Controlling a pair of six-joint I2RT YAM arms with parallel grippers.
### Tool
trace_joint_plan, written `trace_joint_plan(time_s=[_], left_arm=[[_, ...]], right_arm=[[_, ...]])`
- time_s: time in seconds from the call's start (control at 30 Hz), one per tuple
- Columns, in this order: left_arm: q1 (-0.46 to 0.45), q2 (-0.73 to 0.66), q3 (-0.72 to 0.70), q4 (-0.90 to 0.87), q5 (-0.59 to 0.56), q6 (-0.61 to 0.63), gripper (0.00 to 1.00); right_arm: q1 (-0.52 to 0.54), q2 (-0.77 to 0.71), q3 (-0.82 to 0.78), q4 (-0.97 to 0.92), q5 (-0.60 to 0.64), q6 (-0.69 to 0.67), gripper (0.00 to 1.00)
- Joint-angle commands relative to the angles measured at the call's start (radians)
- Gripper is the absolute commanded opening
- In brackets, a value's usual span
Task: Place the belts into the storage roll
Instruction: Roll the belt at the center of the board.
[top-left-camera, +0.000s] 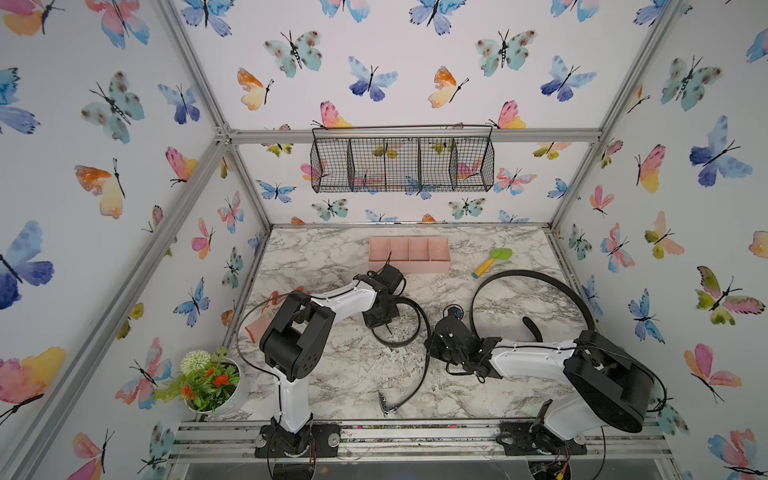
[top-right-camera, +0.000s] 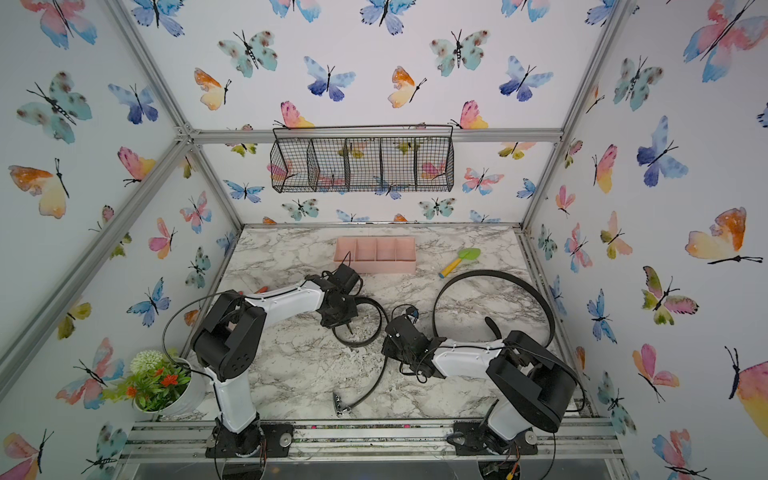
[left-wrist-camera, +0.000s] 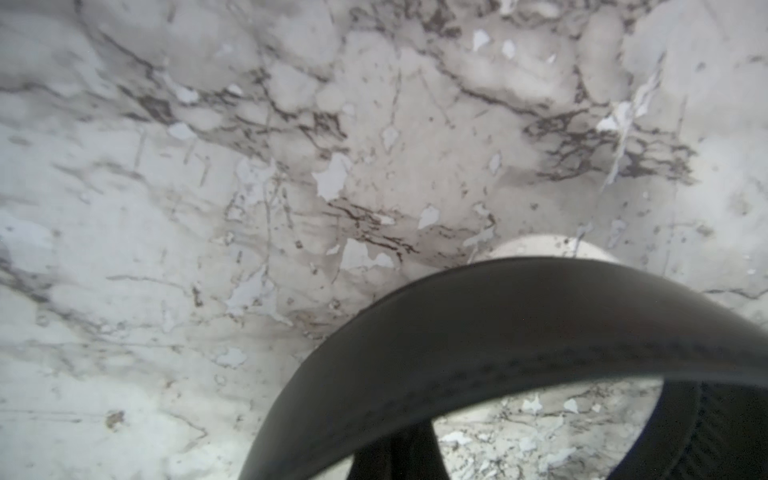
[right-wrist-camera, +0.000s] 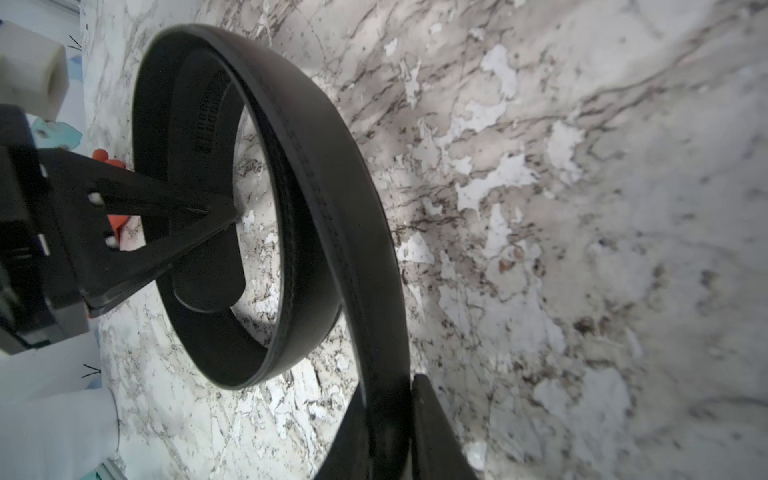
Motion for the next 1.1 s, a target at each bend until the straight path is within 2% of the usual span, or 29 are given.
trace_joint_plan(time_s=[0.0,0.1,0.17,0.27,0.47,0.63,0.8,1.07], left_arm=[[-0.003,0.011,0.019,0.017,0.035,-0.147,0.0],[-0.003,0.032,0.042,0.006,0.053,-0.168,0.0],[-0.004,0.054,0.064,-0.016,0.059,-0.165,0.0],[-0.006,0.073,0.078,-0.035,0.062,-0.16,0.0],[-0.007,0.101,0.146,-0.146,0.028,-0.158,0.0],[-0.009,0.132,0.163,-0.162,0.052,-0.166,0.0],[-0.014,0.132,0.169,-0.161,0.087,-0.19,0.0],[-0.024,0.132,0.211,-0.205,0.095,-0.198,0.0]], right_arm=[[0.001,-0.01,0.019,0.032,0.01,0.036,0.25],[0.0,0.009,0.055,0.008,0.005,-0.032,0.38],[0.0,0.001,0.063,-0.021,0.026,-0.1,0.56],[0.0,-0.042,0.059,-0.047,0.045,-0.264,0.74],[0.0,-0.085,0.056,0.035,0.008,-0.737,0.75],[0.0,-0.104,0.063,0.072,-0.017,-0.941,0.76],[-0.011,-0.051,0.071,0.144,-0.079,-1.07,0.74],[-0.022,0.033,0.074,0.292,-0.113,-1.121,0.6]])
